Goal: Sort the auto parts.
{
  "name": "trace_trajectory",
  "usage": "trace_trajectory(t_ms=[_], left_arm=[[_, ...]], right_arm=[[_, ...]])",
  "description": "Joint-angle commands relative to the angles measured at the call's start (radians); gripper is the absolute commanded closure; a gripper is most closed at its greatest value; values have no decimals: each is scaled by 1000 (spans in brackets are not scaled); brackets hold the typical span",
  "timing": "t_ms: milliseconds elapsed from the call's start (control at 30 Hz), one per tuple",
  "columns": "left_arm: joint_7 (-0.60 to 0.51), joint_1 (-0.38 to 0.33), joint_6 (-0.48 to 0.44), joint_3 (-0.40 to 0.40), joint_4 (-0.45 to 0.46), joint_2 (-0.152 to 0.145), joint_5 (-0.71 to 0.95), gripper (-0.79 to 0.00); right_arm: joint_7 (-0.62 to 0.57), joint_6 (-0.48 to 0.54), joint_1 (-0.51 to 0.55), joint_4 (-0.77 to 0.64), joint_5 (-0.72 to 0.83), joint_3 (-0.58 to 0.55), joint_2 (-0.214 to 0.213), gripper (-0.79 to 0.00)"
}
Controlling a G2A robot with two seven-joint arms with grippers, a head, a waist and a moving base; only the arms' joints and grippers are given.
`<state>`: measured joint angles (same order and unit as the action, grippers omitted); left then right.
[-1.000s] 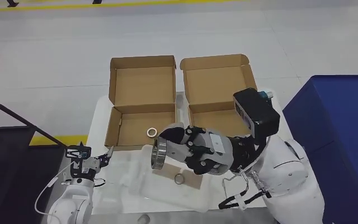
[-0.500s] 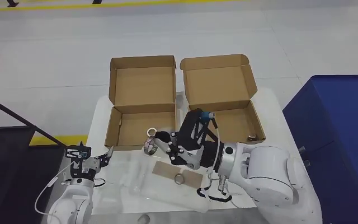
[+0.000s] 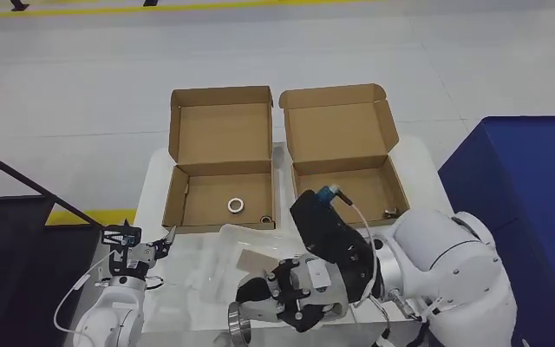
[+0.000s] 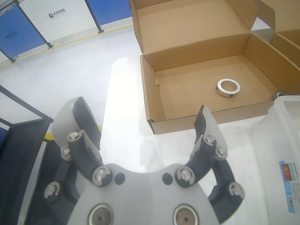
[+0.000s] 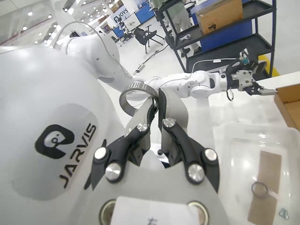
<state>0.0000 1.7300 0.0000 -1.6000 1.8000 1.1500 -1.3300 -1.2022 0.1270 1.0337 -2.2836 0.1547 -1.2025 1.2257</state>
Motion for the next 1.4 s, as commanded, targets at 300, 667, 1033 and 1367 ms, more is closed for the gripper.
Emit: trace_trajectory(t_ms=[300, 667, 1033, 1367], left_arm=[[0, 0, 0, 0, 0, 0, 0, -785], [0, 0, 0, 0, 0, 0, 0, -785], [0, 0, 0, 0, 0, 0, 0, -785], [0, 0, 0, 0, 0, 0, 0, -785]], right_arm=[[269, 22, 10, 57, -39, -107, -1, 0], [209, 16, 19, 53, 8, -72, -2, 0], [370, -232, -252, 457, -612, 166, 24, 0], [334, -186, -589, 1145, -498, 547, 177, 0]])
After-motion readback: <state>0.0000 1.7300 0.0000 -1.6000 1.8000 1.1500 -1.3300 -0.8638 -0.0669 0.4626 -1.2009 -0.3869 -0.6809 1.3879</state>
